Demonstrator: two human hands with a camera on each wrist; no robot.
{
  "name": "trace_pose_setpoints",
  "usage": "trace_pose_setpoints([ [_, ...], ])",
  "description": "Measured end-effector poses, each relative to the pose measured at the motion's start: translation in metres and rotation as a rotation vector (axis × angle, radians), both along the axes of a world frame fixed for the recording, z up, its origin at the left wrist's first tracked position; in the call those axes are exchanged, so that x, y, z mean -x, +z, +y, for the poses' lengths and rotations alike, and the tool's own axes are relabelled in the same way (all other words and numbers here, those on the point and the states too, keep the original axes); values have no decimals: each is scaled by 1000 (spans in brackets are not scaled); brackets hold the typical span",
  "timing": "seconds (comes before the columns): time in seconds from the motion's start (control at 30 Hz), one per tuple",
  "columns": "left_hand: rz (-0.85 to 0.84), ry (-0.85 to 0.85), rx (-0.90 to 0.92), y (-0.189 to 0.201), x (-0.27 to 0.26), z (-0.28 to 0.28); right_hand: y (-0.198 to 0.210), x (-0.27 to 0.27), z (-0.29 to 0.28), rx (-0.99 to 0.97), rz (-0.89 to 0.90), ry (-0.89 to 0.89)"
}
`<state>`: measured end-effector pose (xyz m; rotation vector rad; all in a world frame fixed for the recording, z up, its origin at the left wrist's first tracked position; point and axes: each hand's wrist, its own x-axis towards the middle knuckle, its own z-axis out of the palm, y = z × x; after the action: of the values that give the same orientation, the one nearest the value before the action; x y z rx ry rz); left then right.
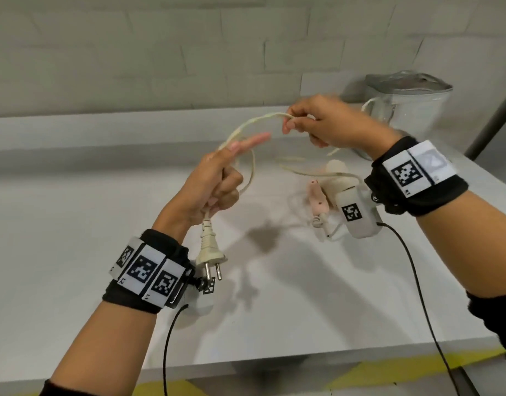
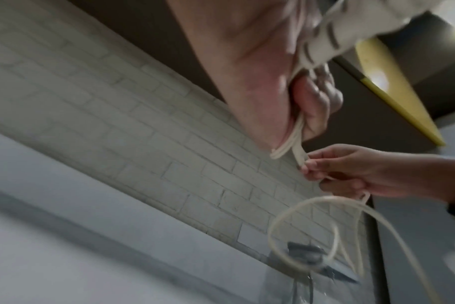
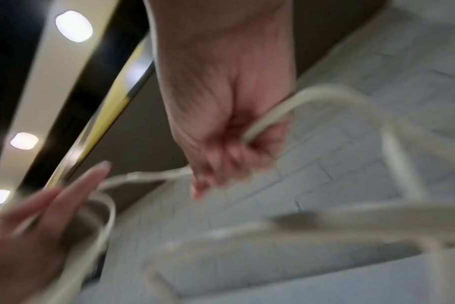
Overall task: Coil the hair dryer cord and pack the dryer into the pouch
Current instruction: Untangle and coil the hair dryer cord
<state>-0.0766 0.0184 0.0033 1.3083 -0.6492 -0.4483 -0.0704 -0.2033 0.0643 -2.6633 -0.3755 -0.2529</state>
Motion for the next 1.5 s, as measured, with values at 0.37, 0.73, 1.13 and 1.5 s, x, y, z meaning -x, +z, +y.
trace_pose_setpoints([
  [0.37,65,65,317,16,-6,-13,-55,-7,-4,-180,-345,22],
  [0.73,-95,372,178,16,-26,-69,-40,21,17,161,-38,262],
  [1.13,-366,198,-338,11,-10,-71,0,34,0,-195,-45,224],
  [1.5,47,-262,3,19,-9,-48,4,1,-4,-303,-253,45],
])
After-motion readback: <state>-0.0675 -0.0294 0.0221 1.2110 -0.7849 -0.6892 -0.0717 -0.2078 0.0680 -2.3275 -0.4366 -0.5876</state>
